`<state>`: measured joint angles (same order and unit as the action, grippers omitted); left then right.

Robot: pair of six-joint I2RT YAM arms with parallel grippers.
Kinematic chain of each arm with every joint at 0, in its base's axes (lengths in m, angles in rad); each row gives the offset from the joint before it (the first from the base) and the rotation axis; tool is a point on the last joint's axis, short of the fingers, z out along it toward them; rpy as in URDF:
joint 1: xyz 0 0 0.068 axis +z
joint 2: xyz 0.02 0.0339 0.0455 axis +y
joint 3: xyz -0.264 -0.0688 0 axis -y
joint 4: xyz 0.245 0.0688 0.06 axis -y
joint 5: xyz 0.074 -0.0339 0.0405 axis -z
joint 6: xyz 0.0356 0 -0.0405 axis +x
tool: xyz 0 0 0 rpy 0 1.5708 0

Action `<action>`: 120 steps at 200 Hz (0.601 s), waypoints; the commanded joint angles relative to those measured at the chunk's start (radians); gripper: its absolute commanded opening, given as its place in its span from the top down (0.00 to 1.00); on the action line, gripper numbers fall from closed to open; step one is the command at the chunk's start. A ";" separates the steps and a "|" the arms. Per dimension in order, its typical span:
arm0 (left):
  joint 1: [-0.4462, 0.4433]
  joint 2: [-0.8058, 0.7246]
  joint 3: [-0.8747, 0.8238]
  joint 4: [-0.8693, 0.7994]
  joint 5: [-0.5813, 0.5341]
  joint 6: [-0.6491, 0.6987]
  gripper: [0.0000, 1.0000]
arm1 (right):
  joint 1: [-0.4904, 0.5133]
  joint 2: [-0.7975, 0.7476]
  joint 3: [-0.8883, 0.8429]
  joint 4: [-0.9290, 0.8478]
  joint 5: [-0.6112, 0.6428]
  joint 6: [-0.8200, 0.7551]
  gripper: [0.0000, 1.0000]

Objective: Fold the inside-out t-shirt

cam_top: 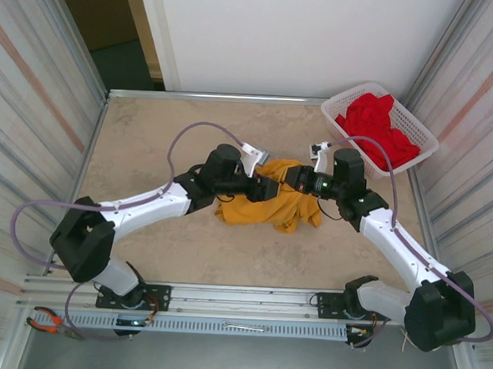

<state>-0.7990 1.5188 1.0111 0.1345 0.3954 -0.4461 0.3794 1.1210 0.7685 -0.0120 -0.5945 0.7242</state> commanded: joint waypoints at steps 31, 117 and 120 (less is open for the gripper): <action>0.036 0.019 0.030 0.053 -0.011 -0.046 1.00 | -0.002 -0.046 0.004 -0.041 0.016 -0.042 0.87; 0.211 -0.096 0.064 0.206 0.512 -0.306 1.00 | -0.020 0.106 -0.096 -0.014 0.172 -0.094 0.50; 0.213 -0.098 0.061 0.229 0.531 -0.325 1.00 | -0.020 0.117 -0.091 -0.021 0.181 -0.098 0.51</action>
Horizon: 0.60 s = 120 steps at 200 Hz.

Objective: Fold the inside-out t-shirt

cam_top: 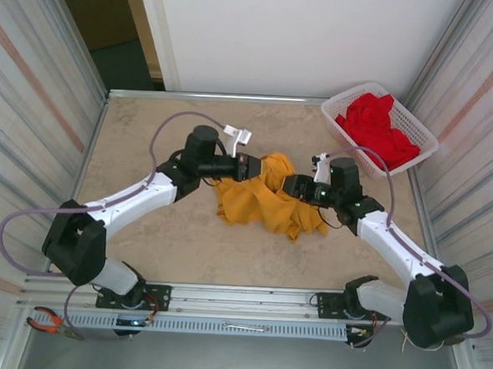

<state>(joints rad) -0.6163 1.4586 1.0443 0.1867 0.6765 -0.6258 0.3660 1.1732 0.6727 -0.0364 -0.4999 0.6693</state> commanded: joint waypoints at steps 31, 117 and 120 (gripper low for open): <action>0.035 -0.058 0.032 0.248 0.303 -0.196 1.00 | -0.005 0.051 0.058 -0.110 0.159 -0.063 0.53; 0.050 -0.075 0.016 0.194 0.238 -0.180 1.00 | 0.145 -0.313 0.260 -0.360 0.319 -0.073 0.40; 0.050 -0.075 0.017 0.192 0.237 -0.180 1.00 | 0.160 -0.305 0.267 -0.356 0.328 -0.076 0.40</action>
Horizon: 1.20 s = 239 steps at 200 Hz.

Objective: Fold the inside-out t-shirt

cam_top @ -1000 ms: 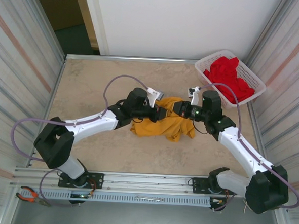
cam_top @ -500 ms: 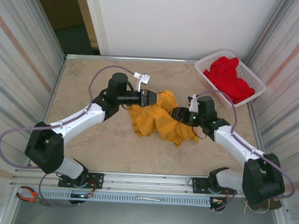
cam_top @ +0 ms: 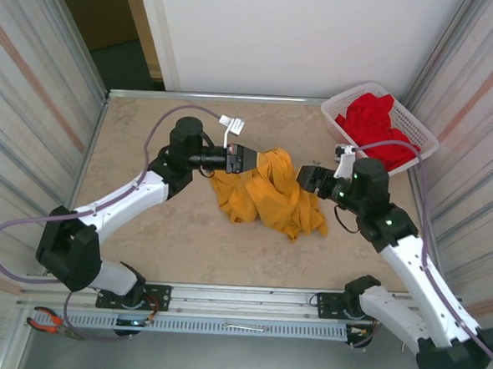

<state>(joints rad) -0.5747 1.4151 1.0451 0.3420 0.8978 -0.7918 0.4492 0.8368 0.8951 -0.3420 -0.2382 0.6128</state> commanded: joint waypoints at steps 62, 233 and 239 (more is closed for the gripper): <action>0.011 -0.043 0.023 0.030 0.013 -0.029 1.00 | 0.169 0.269 0.078 0.076 0.132 -0.084 0.48; 0.117 -0.138 -0.149 -0.130 -0.291 0.056 0.48 | -0.112 0.122 -0.087 0.455 -0.593 0.064 1.00; 0.102 -0.175 -0.153 -0.167 -0.333 0.082 0.47 | -0.113 0.126 -0.088 0.455 -0.589 0.065 1.00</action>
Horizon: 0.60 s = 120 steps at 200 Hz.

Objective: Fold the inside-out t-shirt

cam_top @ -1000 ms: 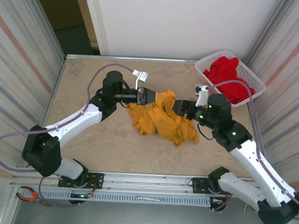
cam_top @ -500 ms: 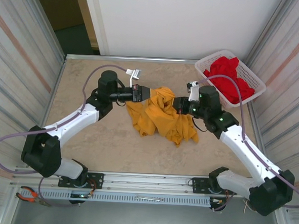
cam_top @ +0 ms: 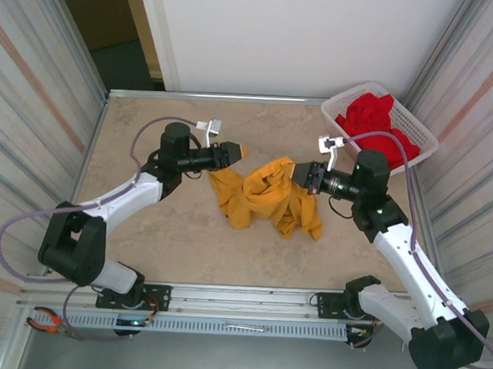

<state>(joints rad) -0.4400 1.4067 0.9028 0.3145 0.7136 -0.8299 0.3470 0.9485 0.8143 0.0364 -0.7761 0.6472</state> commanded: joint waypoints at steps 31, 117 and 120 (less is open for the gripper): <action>-0.203 -0.334 0.000 -0.300 -0.434 0.276 0.46 | -0.014 0.030 -0.007 0.065 -0.026 0.032 1.00; -0.401 -0.145 0.104 -0.396 -0.728 0.493 0.33 | -0.014 0.021 -0.007 0.043 -0.003 0.035 1.00; -0.399 -0.134 0.106 -0.395 -0.723 0.494 0.32 | -0.014 0.021 -0.006 0.043 -0.003 0.036 1.00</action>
<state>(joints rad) -0.8482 1.2152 0.9611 -0.0517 0.0650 -0.4133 0.3397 0.9817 0.8074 0.0532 -0.7822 0.6727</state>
